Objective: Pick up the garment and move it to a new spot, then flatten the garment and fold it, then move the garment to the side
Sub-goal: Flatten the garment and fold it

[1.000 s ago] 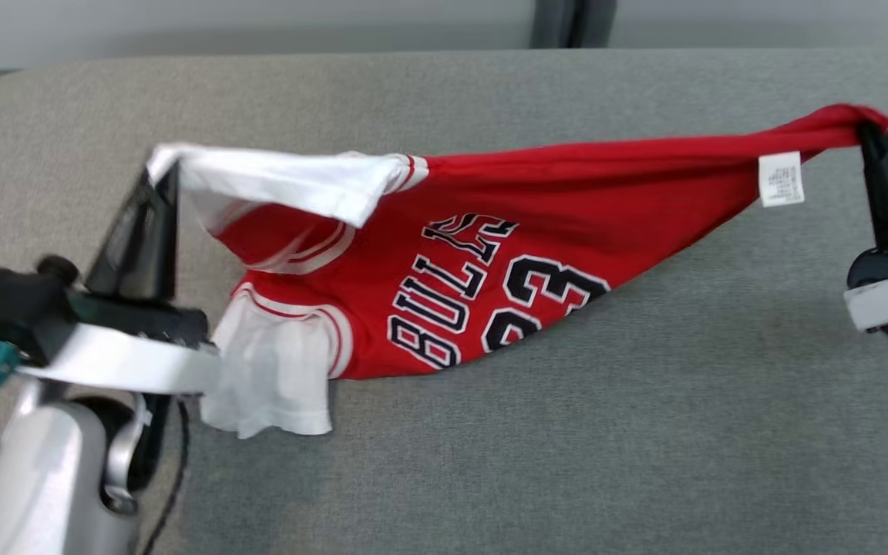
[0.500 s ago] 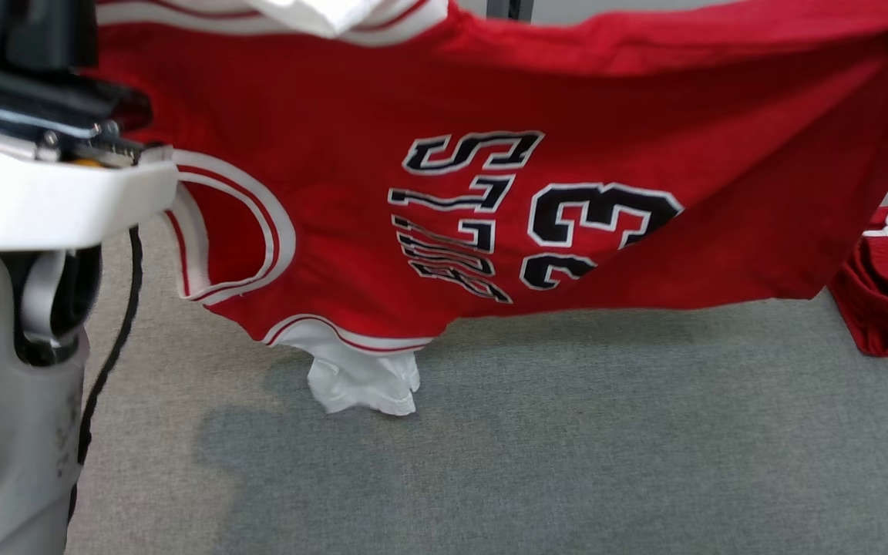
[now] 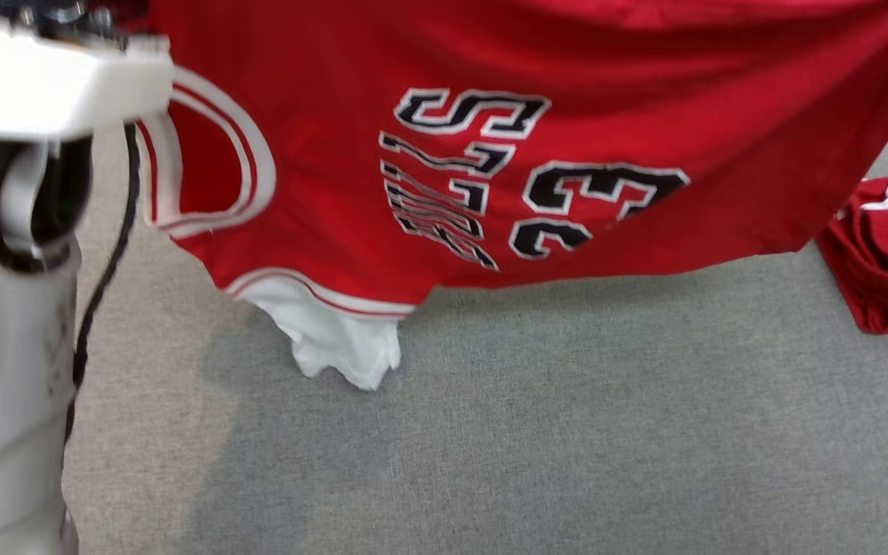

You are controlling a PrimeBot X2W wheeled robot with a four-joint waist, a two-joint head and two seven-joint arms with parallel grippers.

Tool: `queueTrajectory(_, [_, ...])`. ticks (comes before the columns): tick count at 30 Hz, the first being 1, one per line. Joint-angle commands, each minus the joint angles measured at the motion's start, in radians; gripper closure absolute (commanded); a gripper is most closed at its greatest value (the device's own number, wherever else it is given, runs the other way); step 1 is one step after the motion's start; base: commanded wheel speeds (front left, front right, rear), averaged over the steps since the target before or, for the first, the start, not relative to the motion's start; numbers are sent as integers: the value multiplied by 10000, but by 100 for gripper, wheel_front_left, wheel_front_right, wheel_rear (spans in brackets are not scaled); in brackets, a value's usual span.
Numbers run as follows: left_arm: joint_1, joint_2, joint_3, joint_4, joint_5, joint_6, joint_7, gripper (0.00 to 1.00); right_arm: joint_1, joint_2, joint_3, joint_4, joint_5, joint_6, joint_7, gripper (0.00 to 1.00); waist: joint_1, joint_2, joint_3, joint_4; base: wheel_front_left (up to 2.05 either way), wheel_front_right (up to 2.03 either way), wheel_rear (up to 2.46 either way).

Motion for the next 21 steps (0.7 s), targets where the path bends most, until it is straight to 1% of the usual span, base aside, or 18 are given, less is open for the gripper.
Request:
queueTrajectory(1, [-697,-3,-73,485,-135,-215,-106,100,-471,-13,82,380,185,0,73,100,0,-1,460,-44,0,0,0])
queueTrajectory(6, [-2476,-58,-468,2026,-143,-645,-480,100,-2145,74,582,1705,507,0,-193,100,0,-1,1171,-137,0,0,0])
queueTrajectory(10, [-4076,-48,-795,3750,58,-845,-1099,100,-3858,369,1061,3143,671,0,-882,100,0,-1,1534,-235,0,0,0])
queueTrajectory(14, [-5704,-203,-919,5474,65,-925,-1755,100,-5486,750,1695,4573,624,0,-1980,100,0,-1,1796,-350,0,0,0])
queueTrajectory(17, [-6578,-272,-915,6780,45,-939,-2095,100,-6383,1059,2120,5828,704,0,-2793,100,0,-1,1854,-422,0,0,0])
queueTrajectory(21, [-7267,-408,-931,8550,-138,-963,-2300,100,-7019,1502,2747,7440,950,0,-3204,100,0,-1,1912,-426,0,0,0])
